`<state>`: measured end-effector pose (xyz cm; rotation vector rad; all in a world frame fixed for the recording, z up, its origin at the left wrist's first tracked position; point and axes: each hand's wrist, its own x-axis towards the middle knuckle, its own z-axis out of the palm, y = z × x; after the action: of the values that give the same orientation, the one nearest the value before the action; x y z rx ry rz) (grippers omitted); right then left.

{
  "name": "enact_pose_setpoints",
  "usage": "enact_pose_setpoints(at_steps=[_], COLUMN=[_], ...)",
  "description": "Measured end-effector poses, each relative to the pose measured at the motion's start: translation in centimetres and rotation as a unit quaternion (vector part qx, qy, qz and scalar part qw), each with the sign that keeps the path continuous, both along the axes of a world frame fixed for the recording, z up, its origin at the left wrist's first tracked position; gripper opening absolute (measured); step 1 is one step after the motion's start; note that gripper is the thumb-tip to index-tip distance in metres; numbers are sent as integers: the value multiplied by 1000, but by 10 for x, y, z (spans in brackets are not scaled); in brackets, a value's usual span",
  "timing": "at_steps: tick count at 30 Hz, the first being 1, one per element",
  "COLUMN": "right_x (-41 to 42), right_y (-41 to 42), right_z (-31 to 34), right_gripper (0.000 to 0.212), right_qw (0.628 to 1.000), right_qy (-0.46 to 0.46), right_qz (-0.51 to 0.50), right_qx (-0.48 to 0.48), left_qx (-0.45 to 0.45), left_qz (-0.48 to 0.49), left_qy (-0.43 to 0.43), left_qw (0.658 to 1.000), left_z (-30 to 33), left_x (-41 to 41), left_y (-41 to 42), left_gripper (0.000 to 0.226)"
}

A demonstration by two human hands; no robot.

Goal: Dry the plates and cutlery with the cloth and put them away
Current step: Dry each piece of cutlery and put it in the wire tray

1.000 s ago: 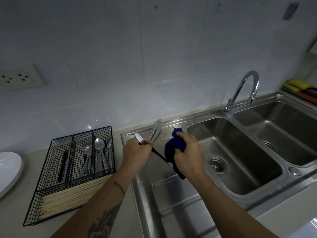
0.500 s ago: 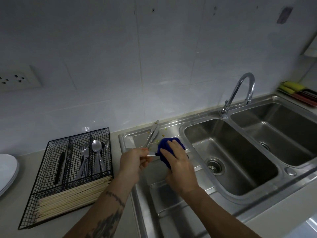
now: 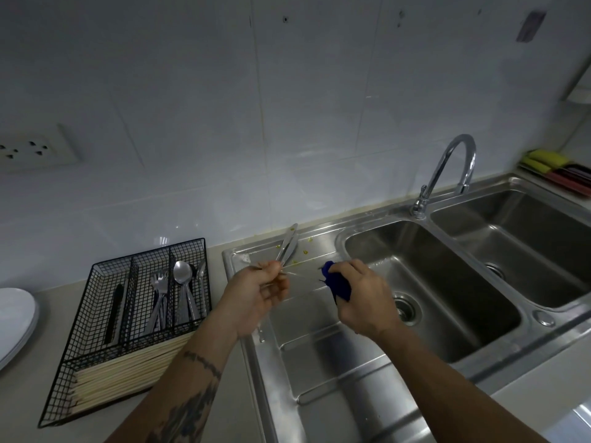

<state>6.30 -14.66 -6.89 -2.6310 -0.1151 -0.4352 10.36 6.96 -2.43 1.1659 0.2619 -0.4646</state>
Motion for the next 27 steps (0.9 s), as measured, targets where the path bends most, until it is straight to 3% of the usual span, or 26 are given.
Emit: enact_pose_setpoints(at_steps=[4,7,10,15,21,27], right_x=[2,3,-3,-15,-13,-13], right_y=[-8,10,47,71,46,79], right_z=[7,14,19,-7,-15,-4], right_gripper=[46,48,51,76,73,73], right_qw=[996,997,998,997,999,991], right_qy=[67,48,-35,-51,-2,-64], right_qz=[28,-43,-44,47,-3,90], right_qx=[59,50,25,-39,-39,-71], left_qx=[102,134,129,141,130,112], left_qz=[8,64,114,150,153,161], left_qy=[-84,-91,-66,-16,-3,-20], left_qw=[991,985,983,978,980,980], left_z=[-3,-15,-23,-27,-38,-29], left_x=[6,3,-2,-1,-3,-2], left_y=[6,0,-12,-9,7,4], left_gripper=[4,11,11,17,15,14])
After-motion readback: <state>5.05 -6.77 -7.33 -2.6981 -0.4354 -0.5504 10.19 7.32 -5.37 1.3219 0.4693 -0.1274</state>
